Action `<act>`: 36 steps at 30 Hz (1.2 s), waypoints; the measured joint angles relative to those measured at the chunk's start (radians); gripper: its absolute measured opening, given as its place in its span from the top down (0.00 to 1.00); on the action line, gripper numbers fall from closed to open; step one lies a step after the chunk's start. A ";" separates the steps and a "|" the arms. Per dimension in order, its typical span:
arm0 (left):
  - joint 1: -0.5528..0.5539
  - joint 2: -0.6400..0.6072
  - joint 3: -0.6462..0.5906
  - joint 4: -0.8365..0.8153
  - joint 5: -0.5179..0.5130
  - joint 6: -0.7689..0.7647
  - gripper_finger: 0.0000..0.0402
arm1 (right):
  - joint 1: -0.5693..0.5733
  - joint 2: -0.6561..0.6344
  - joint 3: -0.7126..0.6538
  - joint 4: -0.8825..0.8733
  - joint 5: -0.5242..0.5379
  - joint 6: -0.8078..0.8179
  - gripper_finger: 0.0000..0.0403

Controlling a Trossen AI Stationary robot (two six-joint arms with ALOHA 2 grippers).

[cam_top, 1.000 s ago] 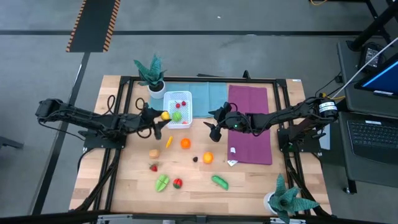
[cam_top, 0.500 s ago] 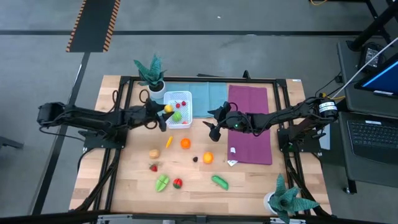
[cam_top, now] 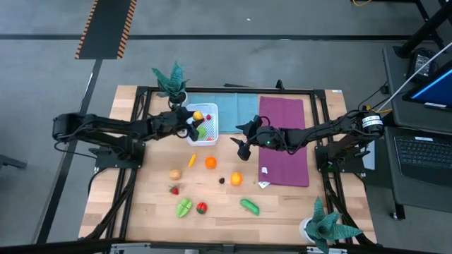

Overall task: Pick and placing Produce into tupperware
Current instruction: Put the yellow lemon into the white basket

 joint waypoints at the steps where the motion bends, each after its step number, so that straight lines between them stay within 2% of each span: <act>1: 0.003 0.007 0.008 -0.008 0.017 0.006 0.51 | 0.000 0.000 0.000 -0.002 0.000 0.000 0.34; 5: 0.007 0.019 0.048 -0.075 0.054 0.014 0.51 | 0.000 0.000 0.000 -0.010 0.000 0.000 0.34; 15: 0.009 0.036 0.325 -0.640 0.064 0.015 0.51 | 0.000 0.000 0.000 -0.011 0.000 0.000 0.34; 19: 0.032 0.074 0.411 -0.779 0.129 0.022 0.51 | 0.000 0.000 0.000 -0.013 0.000 0.000 0.34; 26: 0.111 0.175 0.474 -0.850 0.243 0.048 0.51 | 0.000 0.000 0.000 -0.020 0.000 0.004 0.34; 36: 0.152 0.297 0.483 -0.832 0.245 0.067 0.51 | 0.000 0.000 0.000 -0.035 0.000 0.004 0.34</act>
